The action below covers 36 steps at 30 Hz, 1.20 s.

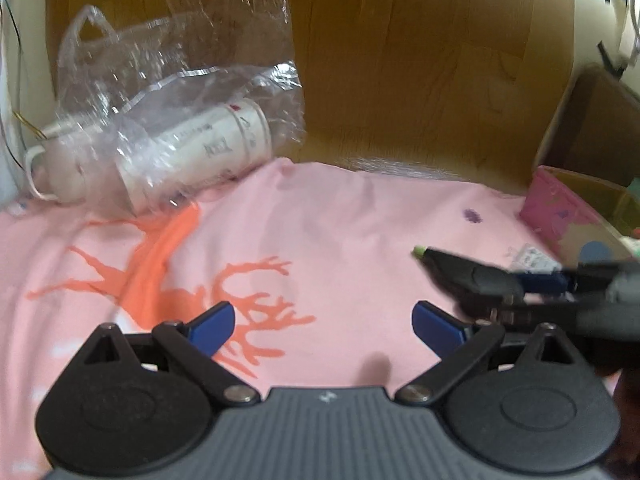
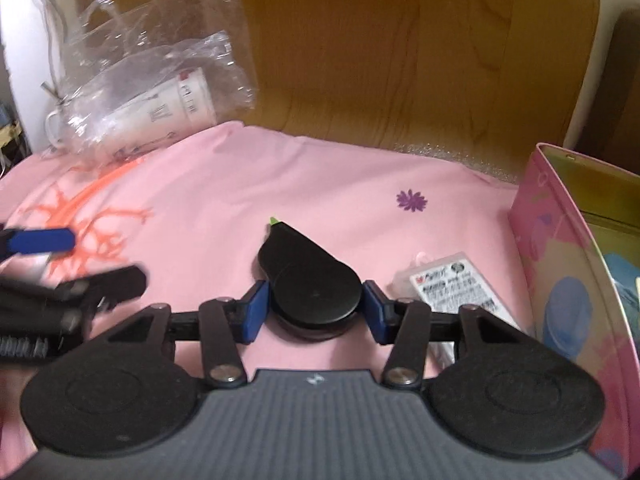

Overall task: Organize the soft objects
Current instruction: 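Grasp the black heart-shaped case with the right tool, then lift the black case into the pink tin and open the right tool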

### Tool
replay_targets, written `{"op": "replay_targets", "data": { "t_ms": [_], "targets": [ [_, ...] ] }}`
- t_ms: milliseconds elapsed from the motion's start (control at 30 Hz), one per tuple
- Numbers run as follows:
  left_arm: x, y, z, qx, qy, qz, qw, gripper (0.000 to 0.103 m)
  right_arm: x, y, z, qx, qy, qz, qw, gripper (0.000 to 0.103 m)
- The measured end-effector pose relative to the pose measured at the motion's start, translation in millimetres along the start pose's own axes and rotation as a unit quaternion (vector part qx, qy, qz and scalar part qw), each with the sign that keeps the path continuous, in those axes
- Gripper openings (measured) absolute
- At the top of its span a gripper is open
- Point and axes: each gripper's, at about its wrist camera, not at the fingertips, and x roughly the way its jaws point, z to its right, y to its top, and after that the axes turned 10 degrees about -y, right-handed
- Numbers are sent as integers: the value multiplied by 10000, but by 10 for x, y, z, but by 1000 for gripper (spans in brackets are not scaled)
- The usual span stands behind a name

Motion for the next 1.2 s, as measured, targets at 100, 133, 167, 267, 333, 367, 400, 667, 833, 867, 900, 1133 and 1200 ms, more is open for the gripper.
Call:
{"op": "replay_targets", "data": {
  "t_ms": [100,133,167,267,333,367,400,667,833,867,900,1133,1200],
  "targets": [
    [3,12,-61,-217,-346,-76,9991,96,-233,-194,51,91,97,2,9999,53],
    [14,21,-85,-290,-518,-123,9982,95,-361,-303,72,140,115,22,9998,53],
    [18,20,-92,-348,-771,-195,9962,95,-468,-403,86,160,91,54,9998,53],
    [9,-22,-18,-312,-1608,-413,9856,93,-925,-825,145,373,-13,221,9991,54],
    [8,-77,118,-115,-2284,-670,9712,93,-1254,-1139,225,643,-130,332,9973,54],
    [-10,-112,200,20,-2586,-762,9630,93,-1409,-1282,276,809,-194,451,9955,53],
    [-35,-157,300,216,-2908,-876,9525,92,-1511,-1394,324,1003,-234,437,9937,53],
    [-271,-508,1069,867,-3905,-1536,9035,75,-1922,-1904,632,2117,-248,775,9739,53],
    [-220,-556,1296,458,-4081,-1940,8909,42,-1937,-1909,637,2174,-186,916,9716,53],
    [-202,-567,1338,409,-4119,-2013,8878,42,-1957,-1905,643,2149,-243,962,9716,53],
    [-191,-565,1356,370,-4136,-2058,8861,42,-1978,-1883,661,2141,-283,1034,9709,53],
    [-285,-206,1658,528,-4263,-1685,8872,41,-2030,-1473,1006,1985,-727,1638,9636,53],
    [-254,-26,1805,629,-4262,-1544,8891,41,-1947,-1312,1175,1975,-865,1681,9619,53]
  ]
}}
